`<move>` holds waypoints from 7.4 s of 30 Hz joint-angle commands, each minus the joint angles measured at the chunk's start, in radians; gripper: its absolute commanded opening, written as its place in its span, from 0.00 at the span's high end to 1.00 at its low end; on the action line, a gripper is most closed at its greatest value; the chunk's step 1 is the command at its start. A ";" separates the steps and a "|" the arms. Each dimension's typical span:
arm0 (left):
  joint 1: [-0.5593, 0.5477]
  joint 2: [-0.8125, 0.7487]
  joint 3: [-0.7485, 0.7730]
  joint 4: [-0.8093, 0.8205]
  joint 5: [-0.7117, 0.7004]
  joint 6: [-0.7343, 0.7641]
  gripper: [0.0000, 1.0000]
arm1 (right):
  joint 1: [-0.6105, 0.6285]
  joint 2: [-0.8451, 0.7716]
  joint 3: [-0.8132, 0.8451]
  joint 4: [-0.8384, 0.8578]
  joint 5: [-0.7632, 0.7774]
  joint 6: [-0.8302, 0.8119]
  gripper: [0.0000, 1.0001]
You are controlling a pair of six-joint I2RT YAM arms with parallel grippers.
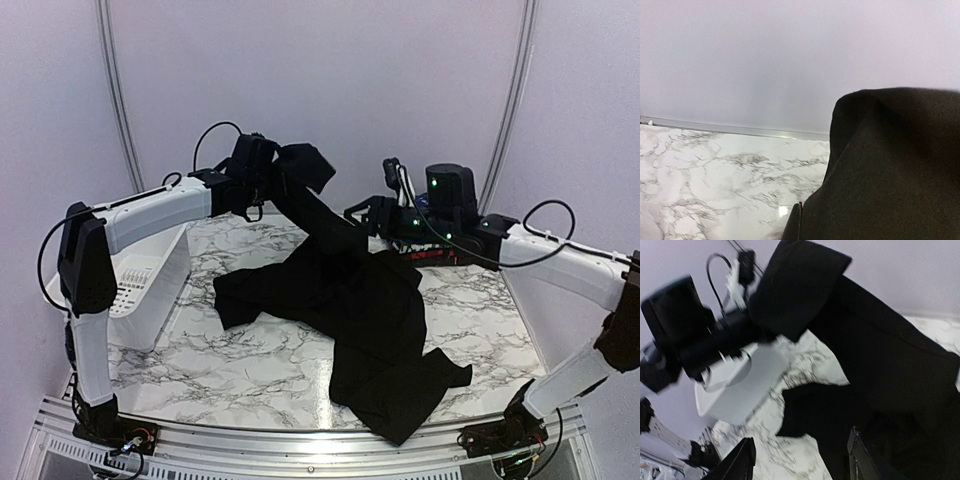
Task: Fold and stack the long sleeve shirts
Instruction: Flatten out the crumpled shirt at the center of the board, then pick up the flattened shirt from the center of the board.
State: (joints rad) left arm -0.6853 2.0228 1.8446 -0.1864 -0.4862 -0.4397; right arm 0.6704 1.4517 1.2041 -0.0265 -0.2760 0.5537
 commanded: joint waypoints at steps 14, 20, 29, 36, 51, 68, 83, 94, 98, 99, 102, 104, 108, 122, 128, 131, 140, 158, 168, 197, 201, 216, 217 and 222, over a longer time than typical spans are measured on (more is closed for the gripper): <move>0.102 -0.194 -0.028 0.010 0.002 0.107 1.00 | -0.177 -0.137 -0.546 0.018 0.395 0.032 0.35; 0.105 -0.220 -0.018 0.010 0.012 0.130 1.00 | -0.207 0.013 -0.529 0.124 0.393 0.031 0.38; 0.106 -0.284 -0.025 0.004 0.009 0.168 1.00 | -0.223 0.149 -0.419 0.112 0.403 -0.007 0.81; 0.106 -0.456 -0.025 0.000 -0.035 0.229 1.00 | -0.186 0.010 -0.263 -0.094 0.528 -0.128 1.00; 0.105 -0.870 -0.037 0.032 0.030 0.397 1.00 | -0.045 -0.211 0.271 -0.348 0.739 -0.416 1.00; 0.105 -0.927 0.030 -0.052 -0.035 0.435 1.00 | -0.047 -0.074 0.864 -0.493 0.707 -0.606 1.00; 0.271 -0.336 -0.090 -0.392 -0.009 0.189 1.00 | -0.186 0.617 0.885 -0.551 0.341 -0.465 1.00; 0.316 -0.341 -0.226 -0.411 -0.072 0.110 1.00 | -0.149 0.570 0.594 -0.500 0.406 -0.437 1.00; 0.329 -0.354 -0.251 -0.411 -0.052 0.118 1.00 | -0.135 0.607 0.595 -0.493 0.418 -0.425 0.96; 0.332 -0.359 -0.254 -0.410 -0.040 0.123 1.00 | -0.132 0.624 0.616 -0.504 0.425 -0.421 0.93; 0.328 -0.380 -0.277 -0.377 0.155 0.181 1.00 | -0.115 0.655 0.676 -0.544 0.438 -0.416 0.75; 0.299 -0.388 -0.293 -0.345 0.313 0.247 1.00 | -0.098 0.635 0.667 -0.523 0.444 -0.416 0.60; 0.167 -0.380 -0.335 -0.321 0.394 0.344 1.00 | -0.072 0.557 0.615 -0.482 0.434 -0.398 0.42; -0.075 -0.266 -0.552 -0.144 0.667 0.282 0.98 | -0.030 0.194 0.086 -0.178 0.180 -0.287 0.37; -0.079 -0.242 -0.561 -0.133 0.646 0.238 0.85 | 0.027 0.170 -0.046 -0.147 0.148 -0.286 0.37; -0.080 -0.257 -0.582 -0.134 0.571 0.164 0.55 | 0.082 0.160 -0.084 -0.151 0.169 -0.283 0.38; -0.079 -0.420 -0.736 -0.121 0.496 -0.001 0.13 | 0.239 0.189 -0.116 -0.163 0.184 -0.229 0.44; -0.079 -0.506 -0.833 -0.155 0.426 -0.118 0.14 | 0.408 0.092 -0.352 0.003 0.180 -0.232 0.35; -0.082 -0.610 -0.911 -0.189 0.495 -0.148 0.17 | 0.525 0.151 -0.357 0.033 0.230 -0.320 0.36; -0.332 -0.468 -0.955 0.050 0.647 -0.168 0.72 | 0.530 -0.062 -0.544 0.308 0.504 -0.376 0.47; -0.329 -0.491 -0.913 0.050 0.615 -0.186 1.00 | 0.531 -0.060 -0.586 0.372 0.487 -0.448 0.45; -0.199 -0.659 -0.922 0.170 0.708 -0.390 1.00 | 0.529 -0.018 -0.617 0.542 0.495 -0.578 0.42; -0.186 -0.672 -0.933 0.207 0.728 -0.406 1.00 | 0.528 -0.012 -0.617 0.551 0.489 -0.577 0.42; -0.138 -0.713 -0.992 0.345 0.823 -0.471 1.00 | 0.507 0.023 -0.620 0.643 0.444 -0.574 0.42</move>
State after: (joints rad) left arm -0.8482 1.3407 0.8879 0.0204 0.2459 -0.8471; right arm 1.1954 1.4475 0.5591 0.5110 0.2062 -0.0082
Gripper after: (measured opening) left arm 0.006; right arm 0.582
